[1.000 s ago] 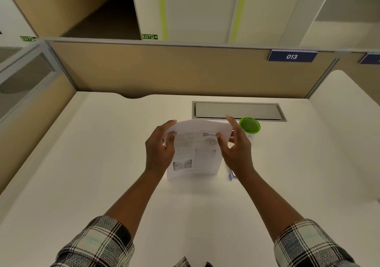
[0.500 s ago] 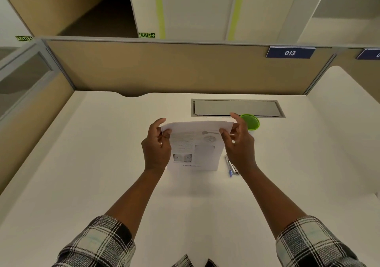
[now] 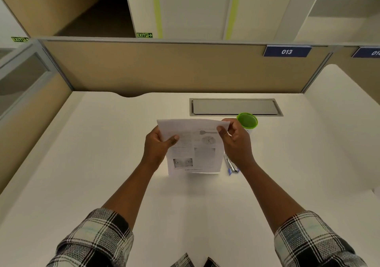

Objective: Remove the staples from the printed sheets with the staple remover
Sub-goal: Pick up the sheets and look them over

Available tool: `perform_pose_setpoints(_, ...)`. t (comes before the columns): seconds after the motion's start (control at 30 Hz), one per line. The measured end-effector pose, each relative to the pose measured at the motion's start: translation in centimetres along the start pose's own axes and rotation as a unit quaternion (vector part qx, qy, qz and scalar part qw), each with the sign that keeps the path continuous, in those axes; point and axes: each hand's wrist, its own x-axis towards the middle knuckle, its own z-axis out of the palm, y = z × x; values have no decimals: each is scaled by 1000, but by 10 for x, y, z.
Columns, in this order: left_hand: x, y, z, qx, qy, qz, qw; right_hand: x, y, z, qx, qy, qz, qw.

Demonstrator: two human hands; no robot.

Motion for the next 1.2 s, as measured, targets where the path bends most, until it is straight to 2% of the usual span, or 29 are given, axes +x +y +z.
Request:
perform_pose_setpoints(0.13, -2, 2, 1, -11, 8, 0, 1000, -2, -4, -2, 36, -12, 21, 999)
perform_pose_setpoints(0.2, -3, 2, 2, -18, 18, -2, 1000, -2, -4, -3, 90, -24, 48, 995)
perform_pose_setpoints(0.3, -7, 0, 4, -42, 28, -5, 999, -1, 1, -7, 169, -101, 105, 975)
perform_pose_setpoints(0.4, -11, -3, 8, -39, 33, 16, 999, -4, 15, -5, 92, -149, 122, 977)
perform_pose_setpoints(0.57, -18, -7, 18, 6, 70, 53, 996, -11, 19, 4, 47, -80, 107, 990)
perform_pose_setpoints(0.7, -23, -12, 23, 49, 83, 91, 991, -19, 22, 7, 31, -60, 96, 993)
perform_pose_setpoints(1.2, -38, -44, 28, 105, 61, 38, 992, -43, 49, 16, -26, -59, 125, 990)
